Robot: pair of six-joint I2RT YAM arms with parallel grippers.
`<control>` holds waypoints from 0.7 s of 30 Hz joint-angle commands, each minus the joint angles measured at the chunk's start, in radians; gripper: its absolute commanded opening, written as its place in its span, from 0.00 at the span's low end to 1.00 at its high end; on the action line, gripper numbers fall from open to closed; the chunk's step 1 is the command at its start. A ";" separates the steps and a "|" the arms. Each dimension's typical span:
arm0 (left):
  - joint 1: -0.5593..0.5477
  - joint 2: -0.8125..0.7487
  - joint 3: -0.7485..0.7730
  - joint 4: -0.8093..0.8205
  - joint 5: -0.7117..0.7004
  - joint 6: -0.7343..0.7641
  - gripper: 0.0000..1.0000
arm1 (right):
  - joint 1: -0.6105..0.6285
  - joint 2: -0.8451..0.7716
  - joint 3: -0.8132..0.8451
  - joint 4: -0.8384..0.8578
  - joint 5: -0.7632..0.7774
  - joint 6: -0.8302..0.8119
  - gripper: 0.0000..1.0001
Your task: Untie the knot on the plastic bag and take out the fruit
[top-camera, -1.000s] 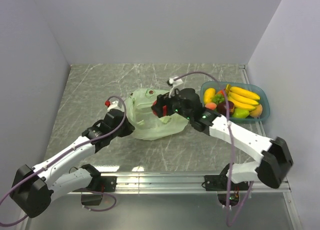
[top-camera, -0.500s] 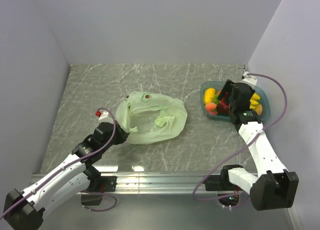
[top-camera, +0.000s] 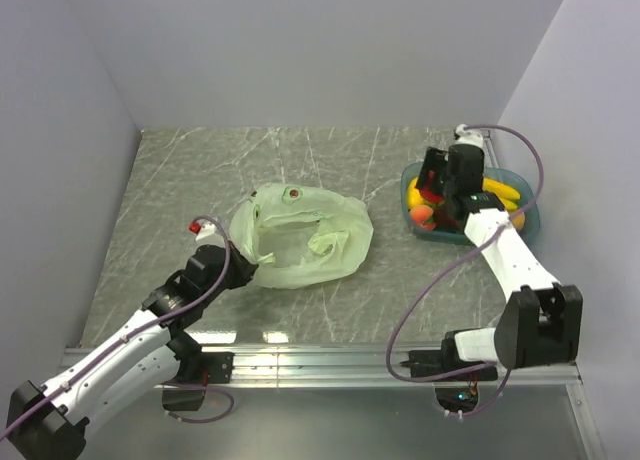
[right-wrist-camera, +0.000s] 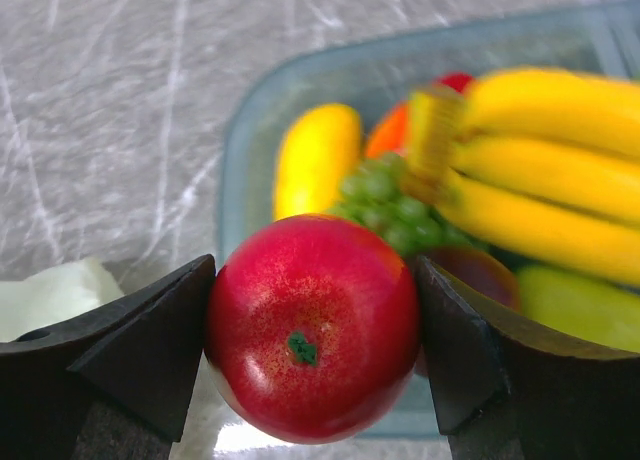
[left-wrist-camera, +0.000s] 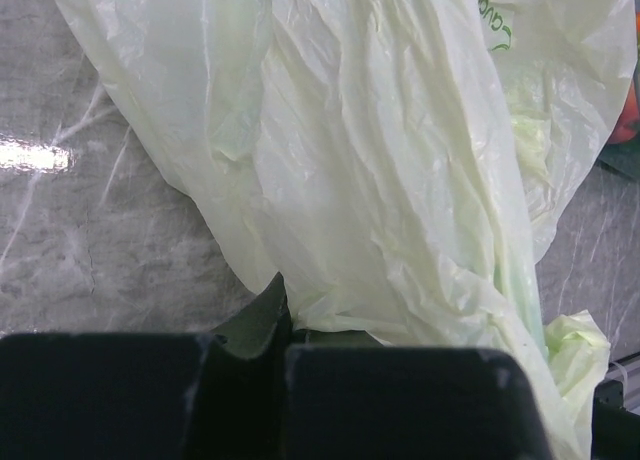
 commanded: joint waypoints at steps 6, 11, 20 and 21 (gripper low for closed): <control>-0.004 0.021 0.013 0.022 -0.017 0.029 0.01 | 0.124 0.247 0.199 -0.024 0.244 -0.143 0.08; -0.003 -0.014 0.012 0.003 -0.036 0.033 0.01 | 0.138 0.318 0.217 -0.038 0.463 -0.126 0.48; -0.003 -0.079 -0.008 0.003 -0.066 0.019 0.01 | 0.176 0.320 0.221 -0.046 0.472 -0.126 0.89; -0.004 -0.079 -0.005 0.003 -0.069 0.019 0.01 | 0.181 0.306 0.219 -0.043 0.464 -0.128 0.89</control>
